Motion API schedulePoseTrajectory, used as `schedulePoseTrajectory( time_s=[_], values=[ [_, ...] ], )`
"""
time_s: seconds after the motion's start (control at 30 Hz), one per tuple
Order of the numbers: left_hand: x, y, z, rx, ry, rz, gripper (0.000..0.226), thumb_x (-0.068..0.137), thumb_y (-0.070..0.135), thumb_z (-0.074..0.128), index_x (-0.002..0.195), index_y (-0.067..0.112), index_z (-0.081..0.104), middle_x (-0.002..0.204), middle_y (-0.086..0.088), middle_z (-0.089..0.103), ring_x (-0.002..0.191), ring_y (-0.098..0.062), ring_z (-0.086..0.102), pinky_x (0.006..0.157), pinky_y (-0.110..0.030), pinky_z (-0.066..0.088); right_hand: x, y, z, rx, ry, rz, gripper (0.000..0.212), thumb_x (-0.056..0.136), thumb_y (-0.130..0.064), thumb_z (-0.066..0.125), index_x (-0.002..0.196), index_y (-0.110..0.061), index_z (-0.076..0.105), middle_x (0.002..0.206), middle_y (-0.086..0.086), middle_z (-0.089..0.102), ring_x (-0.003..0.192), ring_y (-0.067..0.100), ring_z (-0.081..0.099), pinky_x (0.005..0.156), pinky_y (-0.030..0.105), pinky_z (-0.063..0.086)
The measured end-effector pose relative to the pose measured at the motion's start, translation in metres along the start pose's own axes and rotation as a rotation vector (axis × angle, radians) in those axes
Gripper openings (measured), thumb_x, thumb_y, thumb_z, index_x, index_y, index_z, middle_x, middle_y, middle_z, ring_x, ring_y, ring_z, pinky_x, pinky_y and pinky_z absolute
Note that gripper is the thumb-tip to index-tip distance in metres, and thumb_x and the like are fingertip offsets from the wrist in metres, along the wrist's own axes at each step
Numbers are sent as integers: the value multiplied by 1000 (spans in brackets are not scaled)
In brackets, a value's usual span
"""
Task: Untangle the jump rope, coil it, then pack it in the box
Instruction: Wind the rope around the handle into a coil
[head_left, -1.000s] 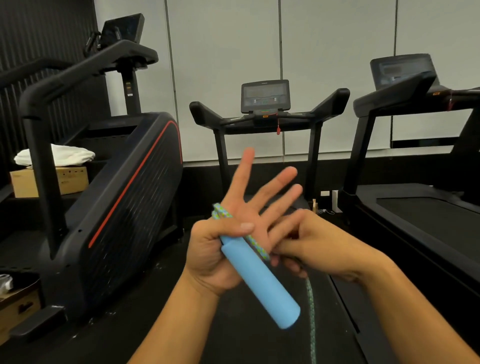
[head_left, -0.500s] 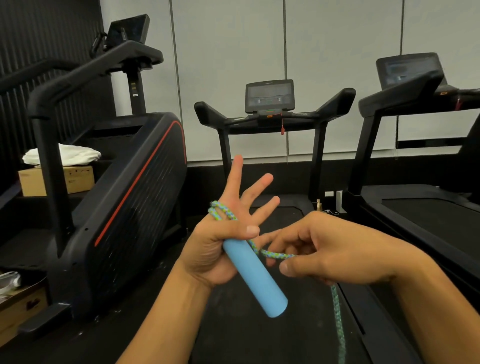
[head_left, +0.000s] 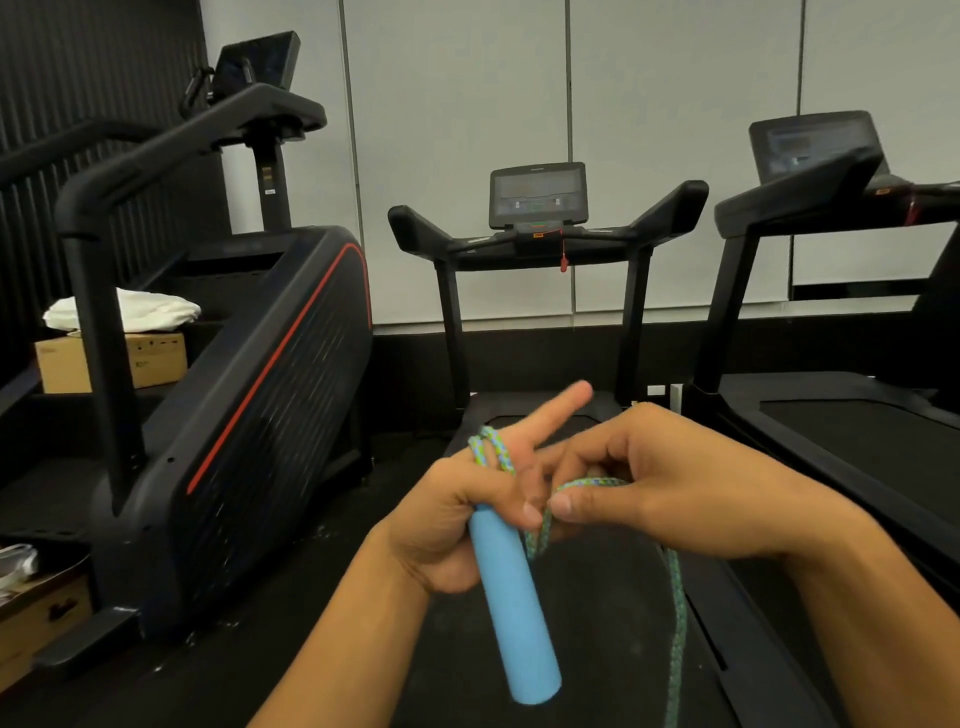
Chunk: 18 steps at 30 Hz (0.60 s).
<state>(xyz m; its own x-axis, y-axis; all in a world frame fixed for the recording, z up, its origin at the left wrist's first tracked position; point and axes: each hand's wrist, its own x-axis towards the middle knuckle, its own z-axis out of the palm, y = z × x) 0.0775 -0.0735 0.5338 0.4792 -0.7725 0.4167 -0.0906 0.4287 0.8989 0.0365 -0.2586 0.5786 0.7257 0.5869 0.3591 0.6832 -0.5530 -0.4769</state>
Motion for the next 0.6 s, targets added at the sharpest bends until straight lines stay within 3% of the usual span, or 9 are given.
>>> schedulePoseTrajectory(
  time_s=[0.1, 0.23, 0.37, 0.47, 0.53, 0.6],
  values=[
    [2, -3, 0, 50, 32, -81, 90, 67, -6, 46, 155, 9, 31, 143, -19, 49, 127, -34, 48, 120, -65, 18, 0, 0, -3, -10, 62, 0, 12, 82, -32, 77, 78, -21, 75, 81, -4, 74, 76, 10, 69, 76, 40, 57],
    [2, -4, 1, 35, -51, -149, 75, 72, -11, 42, 143, 14, 45, 131, -11, 59, 134, -40, 44, 106, -83, 17, 2, -2, -1, -73, 135, -20, 18, 72, -41, 83, 74, -26, 73, 77, 0, 74, 74, 15, 69, 74, 47, 55],
    [0, -5, 6, -7, -108, -204, 74, 82, -13, 40, 147, 21, 40, 150, -24, 42, 145, -55, 25, 96, -88, 13, 2, -5, 0, -19, 225, -85, 12, 72, -29, 85, 77, -26, 75, 76, -6, 75, 72, 7, 70, 73, 36, 57],
    [3, -12, 10, 59, -81, -257, 70, 84, -9, 49, 149, 13, 36, 159, -34, 19, 145, -56, 23, 95, -86, 29, 2, -5, -1, 79, 223, -146, 16, 75, -14, 83, 87, -22, 75, 79, -4, 75, 74, 7, 71, 72, 26, 58],
    [4, -17, 8, 72, -11, -279, 62, 83, -3, 56, 143, 8, 43, 153, -33, 32, 145, -51, 32, 95, -81, 36, 3, -1, -1, 105, 280, -146, 19, 76, -10, 83, 88, -21, 75, 79, -3, 75, 74, 8, 71, 71, 25, 58],
    [4, -17, 3, 66, 53, -290, 43, 82, 2, 61, 125, 5, 55, 131, -22, 52, 138, -43, 46, 93, -78, 39, 5, 6, -1, 107, 345, -118, 17, 76, -11, 83, 86, -22, 74, 77, -2, 74, 71, 8, 71, 70, 28, 58]
  ],
)
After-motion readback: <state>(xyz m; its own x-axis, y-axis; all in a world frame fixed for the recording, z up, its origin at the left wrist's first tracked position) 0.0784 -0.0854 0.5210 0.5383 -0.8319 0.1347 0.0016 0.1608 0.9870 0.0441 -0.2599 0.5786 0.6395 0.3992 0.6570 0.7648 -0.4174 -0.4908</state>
